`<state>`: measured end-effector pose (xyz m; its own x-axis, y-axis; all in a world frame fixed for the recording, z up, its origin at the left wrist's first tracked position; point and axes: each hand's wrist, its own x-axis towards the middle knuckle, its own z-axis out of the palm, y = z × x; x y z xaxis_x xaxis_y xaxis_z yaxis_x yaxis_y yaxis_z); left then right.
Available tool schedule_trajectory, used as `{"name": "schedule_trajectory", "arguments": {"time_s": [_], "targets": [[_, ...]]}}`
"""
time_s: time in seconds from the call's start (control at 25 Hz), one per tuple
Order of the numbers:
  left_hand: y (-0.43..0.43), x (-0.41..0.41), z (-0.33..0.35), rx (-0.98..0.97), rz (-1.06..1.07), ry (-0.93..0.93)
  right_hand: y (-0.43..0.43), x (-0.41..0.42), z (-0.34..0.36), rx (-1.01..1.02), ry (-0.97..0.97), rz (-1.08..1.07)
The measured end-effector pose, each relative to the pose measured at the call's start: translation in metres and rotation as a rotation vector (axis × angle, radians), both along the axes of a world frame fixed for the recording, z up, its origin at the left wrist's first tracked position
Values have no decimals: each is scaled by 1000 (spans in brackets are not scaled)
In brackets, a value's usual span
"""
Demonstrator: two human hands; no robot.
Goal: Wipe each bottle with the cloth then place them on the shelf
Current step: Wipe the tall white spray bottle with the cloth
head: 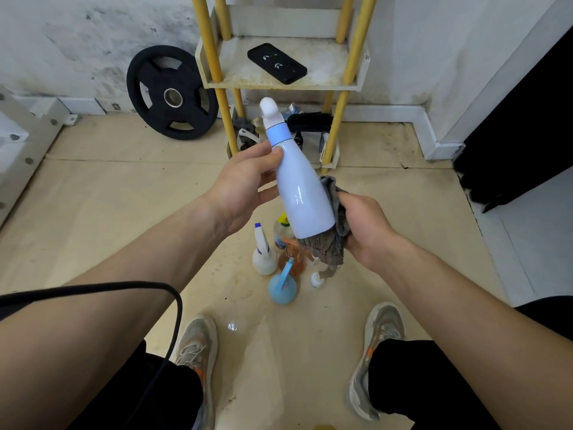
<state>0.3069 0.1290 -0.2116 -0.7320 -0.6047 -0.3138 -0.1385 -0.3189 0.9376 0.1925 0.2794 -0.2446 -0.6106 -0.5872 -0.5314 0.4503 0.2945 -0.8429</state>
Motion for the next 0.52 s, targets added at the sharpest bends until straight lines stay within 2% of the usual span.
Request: {"name": "schedule_trajectory", "arguments": {"time_s": [0.16, 0.32, 0.52], "targets": [[-2, 0, 0, -137, -19, 25, 0, 1, 5, -35, 17, 88], [4, -4, -3, -42, 34, 50, -7, 3, 8, -78, 232, 124], [17, -11, -7, 23, 81, 70, -14, 4, 16, -152, 401, 89]]}}
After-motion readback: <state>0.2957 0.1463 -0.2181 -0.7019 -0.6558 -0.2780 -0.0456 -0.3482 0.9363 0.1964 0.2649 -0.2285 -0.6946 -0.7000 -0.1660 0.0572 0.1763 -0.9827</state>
